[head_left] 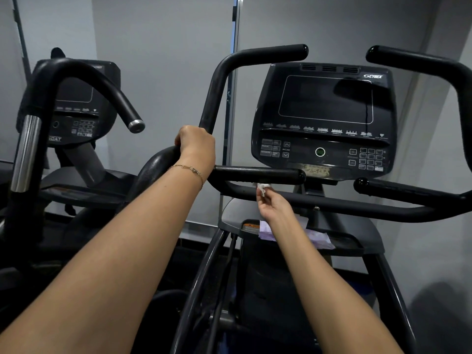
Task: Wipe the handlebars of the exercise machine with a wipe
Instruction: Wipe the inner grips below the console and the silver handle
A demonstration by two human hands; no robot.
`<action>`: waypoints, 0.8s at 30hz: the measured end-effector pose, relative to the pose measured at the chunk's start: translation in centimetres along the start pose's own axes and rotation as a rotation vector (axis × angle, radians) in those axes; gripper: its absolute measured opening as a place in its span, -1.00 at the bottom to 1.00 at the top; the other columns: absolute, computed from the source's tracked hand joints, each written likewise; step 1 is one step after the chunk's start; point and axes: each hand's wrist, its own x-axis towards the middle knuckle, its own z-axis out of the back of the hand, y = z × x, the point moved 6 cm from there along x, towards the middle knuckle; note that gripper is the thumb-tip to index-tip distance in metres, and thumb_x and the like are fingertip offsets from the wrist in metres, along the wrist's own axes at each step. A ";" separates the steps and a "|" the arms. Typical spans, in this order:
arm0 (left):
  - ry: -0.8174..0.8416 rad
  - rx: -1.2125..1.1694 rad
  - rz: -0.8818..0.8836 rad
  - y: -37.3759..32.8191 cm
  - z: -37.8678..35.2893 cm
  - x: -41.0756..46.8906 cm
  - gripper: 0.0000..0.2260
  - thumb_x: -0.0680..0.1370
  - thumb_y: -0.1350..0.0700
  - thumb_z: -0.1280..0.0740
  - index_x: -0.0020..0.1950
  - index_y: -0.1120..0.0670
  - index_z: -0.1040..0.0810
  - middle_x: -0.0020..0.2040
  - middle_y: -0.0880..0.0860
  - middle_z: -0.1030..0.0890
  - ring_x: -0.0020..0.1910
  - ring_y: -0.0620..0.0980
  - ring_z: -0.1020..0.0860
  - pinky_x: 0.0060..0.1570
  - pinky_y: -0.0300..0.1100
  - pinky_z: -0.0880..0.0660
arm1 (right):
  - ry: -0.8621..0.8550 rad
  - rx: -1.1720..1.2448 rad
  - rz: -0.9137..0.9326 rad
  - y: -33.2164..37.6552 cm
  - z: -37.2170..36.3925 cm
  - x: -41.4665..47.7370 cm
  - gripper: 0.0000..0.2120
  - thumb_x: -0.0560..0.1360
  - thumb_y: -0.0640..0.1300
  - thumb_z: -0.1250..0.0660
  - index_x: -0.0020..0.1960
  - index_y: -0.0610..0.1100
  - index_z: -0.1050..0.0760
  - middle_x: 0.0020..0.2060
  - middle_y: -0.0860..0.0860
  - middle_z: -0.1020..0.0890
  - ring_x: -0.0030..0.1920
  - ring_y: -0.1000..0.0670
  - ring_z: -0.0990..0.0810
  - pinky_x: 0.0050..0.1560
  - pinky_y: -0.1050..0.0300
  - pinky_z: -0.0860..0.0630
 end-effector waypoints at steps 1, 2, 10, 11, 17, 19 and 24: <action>-0.003 0.001 0.002 0.0 0.0 0.0 -0.79 0.53 0.23 -0.21 0.14 0.15 -0.50 0.03 0.05 -0.59 0.00 0.01 -0.57 0.04 -0.17 -0.53 | 0.025 -0.014 -0.009 -0.4 0.0 -0.3 -0.91 0.54 -0.40 -0.20 -0.13 -0.33 -0.43 -0.20 -0.22 -0.52 -0.23 -0.06 -0.54 -0.41 0.23 -0.57; -0.008 -0.001 0.001 0.0 -0.1 0.0 -0.79 0.53 0.23 -0.21 0.15 0.14 -0.50 0.03 0.05 -0.58 0.01 0.01 -0.56 0.05 -0.17 -0.53 | 0.043 -0.011 -0.008 -0.5 0.2 -0.5 -0.91 0.54 -0.39 -0.19 -0.13 -0.34 -0.44 -0.20 -0.22 -0.53 -0.23 -0.06 -0.55 -0.41 0.24 -0.57; -0.019 -0.018 0.003 0.1 -0.1 0.2 -0.77 0.53 0.23 -0.20 0.17 0.14 -0.49 0.08 0.06 -0.57 0.05 0.03 -0.55 0.05 -0.15 -0.53 | 0.014 -0.004 -0.022 -2.0 -1.0 0.7 -0.88 0.55 -0.41 -0.16 -0.16 -0.31 -0.40 -0.21 -0.20 -0.49 -0.24 -0.05 -0.51 -0.34 0.20 -0.56; -0.020 -0.016 0.003 0.0 -0.1 0.2 -0.77 0.53 0.23 -0.20 0.17 0.14 -0.49 0.07 0.06 -0.57 0.05 0.02 -0.55 0.05 -0.15 -0.53 | 0.034 -0.024 -0.040 -2.4 -1.0 0.5 -0.87 0.55 -0.40 -0.16 -0.16 -0.32 -0.41 -0.21 -0.21 -0.50 -0.24 -0.05 -0.51 -0.38 0.22 -0.56; -0.032 -0.006 0.000 -0.1 -0.4 0.2 -0.78 0.54 0.22 -0.20 0.16 0.14 -0.50 0.06 0.07 -0.57 0.04 0.03 -0.55 0.05 -0.16 -0.53 | 0.055 0.044 -0.054 -2.6 -1.2 1.1 -0.86 0.55 -0.42 -0.15 -0.16 -0.34 -0.41 -0.22 -0.22 -0.49 -0.24 -0.06 -0.51 -0.46 0.24 -0.55; -0.027 -0.013 0.005 0.0 -0.3 0.2 -0.79 0.53 0.23 -0.20 0.14 0.14 -0.50 0.05 0.07 -0.58 0.03 0.02 -0.56 0.06 -0.16 -0.53 | 0.053 0.010 -0.104 -4.2 -2.4 1.2 -0.83 0.55 -0.43 -0.13 -0.20 -0.34 -0.40 -0.24 -0.20 -0.46 -0.27 -0.04 -0.47 -0.50 0.25 -0.53; -0.039 0.004 0.002 -0.1 -0.4 0.1 -0.80 0.55 0.21 -0.20 0.14 0.15 -0.50 0.03 0.07 -0.58 0.02 0.02 -0.56 0.06 -0.16 -0.52 | 0.106 -0.035 -0.137 -4.7 -1.9 0.2 -0.81 0.55 -0.41 -0.15 -0.22 -0.35 -0.43 -0.25 -0.21 -0.49 -0.25 -0.04 -0.49 -0.46 0.25 -0.54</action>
